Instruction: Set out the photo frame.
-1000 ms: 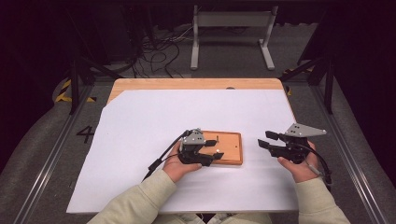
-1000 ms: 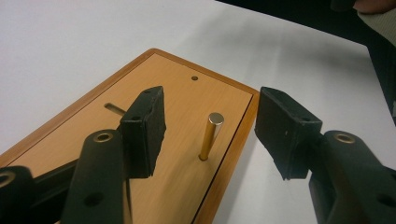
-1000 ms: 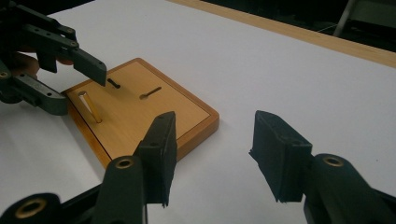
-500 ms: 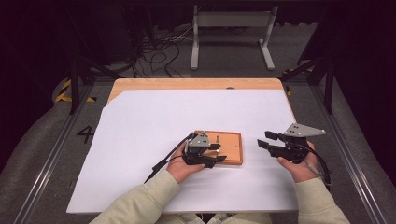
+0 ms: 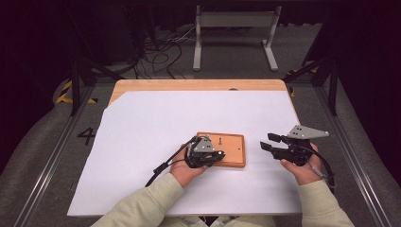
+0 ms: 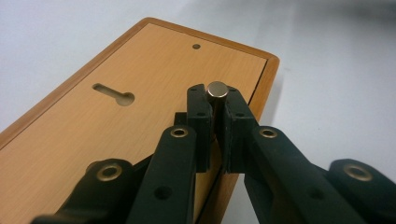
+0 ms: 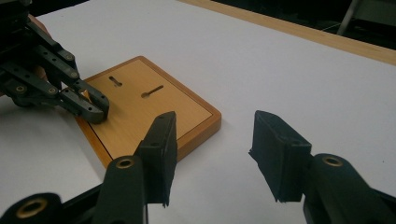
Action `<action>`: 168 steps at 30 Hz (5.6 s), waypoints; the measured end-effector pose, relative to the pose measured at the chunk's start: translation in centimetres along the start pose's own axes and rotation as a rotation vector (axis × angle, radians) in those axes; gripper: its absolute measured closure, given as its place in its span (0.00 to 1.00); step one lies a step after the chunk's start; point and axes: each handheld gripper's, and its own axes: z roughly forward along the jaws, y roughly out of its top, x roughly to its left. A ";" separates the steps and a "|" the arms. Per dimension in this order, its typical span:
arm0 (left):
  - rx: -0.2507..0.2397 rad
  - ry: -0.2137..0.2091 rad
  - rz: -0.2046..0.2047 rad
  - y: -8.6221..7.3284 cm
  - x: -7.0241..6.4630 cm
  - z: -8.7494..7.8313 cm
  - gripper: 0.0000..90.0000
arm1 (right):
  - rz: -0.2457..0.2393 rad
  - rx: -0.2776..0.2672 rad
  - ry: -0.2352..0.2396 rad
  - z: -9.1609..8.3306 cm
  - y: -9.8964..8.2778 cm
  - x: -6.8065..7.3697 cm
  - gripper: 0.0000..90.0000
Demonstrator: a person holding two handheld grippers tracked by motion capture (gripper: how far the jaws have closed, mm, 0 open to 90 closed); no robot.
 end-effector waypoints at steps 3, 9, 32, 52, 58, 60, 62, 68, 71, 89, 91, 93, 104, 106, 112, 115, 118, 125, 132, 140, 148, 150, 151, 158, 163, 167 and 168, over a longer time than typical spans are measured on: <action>-0.002 0.015 0.014 0.1 -0.2 -0.1 0.93 | 0.001 0.002 0.003 0.0 0.0 0.0 0.56; 0.006 0.042 0.065 -0.1 -0.6 0.0 0.93 | 0.001 -0.002 0.003 0.0 0.0 0.0 0.56; -0.033 0.119 0.299 -1.5 -3.7 -0.5 0.92 | -0.019 0.005 0.016 0.5 0.4 0.5 0.56; -0.034 0.174 0.455 -2.0 -5.4 -0.7 0.94 | -0.047 0.009 0.060 1.4 1.5 1.1 0.56; -0.036 0.190 0.472 -2.2 -5.7 -0.7 0.93 | 0.001 0.054 0.128 2.4 2.8 1.2 0.44; -0.039 0.196 0.479 -2.2 -5.8 -0.7 0.93 | 0.016 0.101 0.147 3.1 3.2 1.1 0.39; -0.039 0.199 0.476 -2.2 -5.9 -0.7 0.93 | 0.021 0.150 0.165 4.0 3.4 1.0 0.36; -0.040 0.202 0.481 -2.3 -5.9 -0.7 0.93 | 0.048 0.227 0.234 6.2 3.9 1.0 0.31; -0.040 0.204 0.484 -2.2 -6.0 -0.7 0.93 | 0.063 0.254 0.245 7.0 3.8 0.8 0.30; -0.042 0.202 0.483 -2.2 -5.9 -0.7 0.93 | 0.145 0.367 0.390 12.0 3.1 0.8 0.24; -0.041 0.201 0.476 -2.3 -5.9 -0.7 0.93 | 0.152 0.368 0.396 12.3 3.0 0.9 0.24; -0.041 0.203 0.481 -2.2 -5.9 -0.7 0.93 | 0.152 0.371 0.397 12.4 3.0 0.9 0.25; -0.029 0.122 0.427 -2.0 -5.4 -1.1 0.85 | 0.201 0.371 0.439 12.1 3.0 0.1 0.37; -0.020 0.099 0.406 -1.9 -5.3 -1.4 0.83 | 0.201 0.373 0.455 12.1 3.0 0.0 0.39; -0.019 0.061 0.352 -1.7 -4.9 -2.5 0.72 | 0.180 0.360 0.489 11.4 3.3 -0.1 0.46; -0.051 0.043 0.313 -1.6 -4.8 -3.6 0.63 | 0.150 0.341 0.506 10.7 3.6 -0.1 0.52; -0.077 0.025 0.269 -1.3 -4.8 -5.2 0.59 | 0.115 0.328 0.515 10.0 3.9 0.0 0.55; -0.139 0.030 0.217 -1.0 -4.5 -7.8 0.55 | 0.077 0.312 0.546 9.0 4.2 0.2 0.61; -0.209 0.092 0.139 -1.2 -3.2 -10.3 0.53 | 0.043 0.297 0.605 7.7 4.6 0.6 0.69; -0.294 0.192 0.045 -1.6 -2.0 -11.9 0.53 | -0.060 0.204 0.709 6.3 5.9 1.9 0.78; -0.364 0.263 -0.010 -2.1 -0.9 -13.2 0.53 | -0.170 0.139 0.668 5.6 6.4 2.5 0.79; -0.360 0.266 -0.028 -2.3 -0.6 -13.2 0.52 | -0.194 0.122 0.635 5.4 6.4 2.4 0.79; -0.360 0.266 -0.028 -2.3 -0.6 -13.2 0.52 | -0.203 0.113 0.621 5.3 6.4 2.3 0.79; -0.342 0.287 -0.053 -2.9 0.1 -13.0 0.52 | -0.309 0.075 0.570 4.9 6.1 2.6 0.78; -0.345 0.318 -0.090 -3.5 0.9 -13.5 0.50 | -0.406 0.069 0.543 4.4 5.4 3.0 0.78; -0.348 0.324 -0.096 -3.6 1.1 -13.6 0.49 | -0.486 0.102 0.488 3.9 4.6 3.4 0.77; -0.345 0.323 -0.095 -3.7 1.1 -13.6 0.49 | -0.505 0.108 0.476 3.8 4.4 3.6 0.77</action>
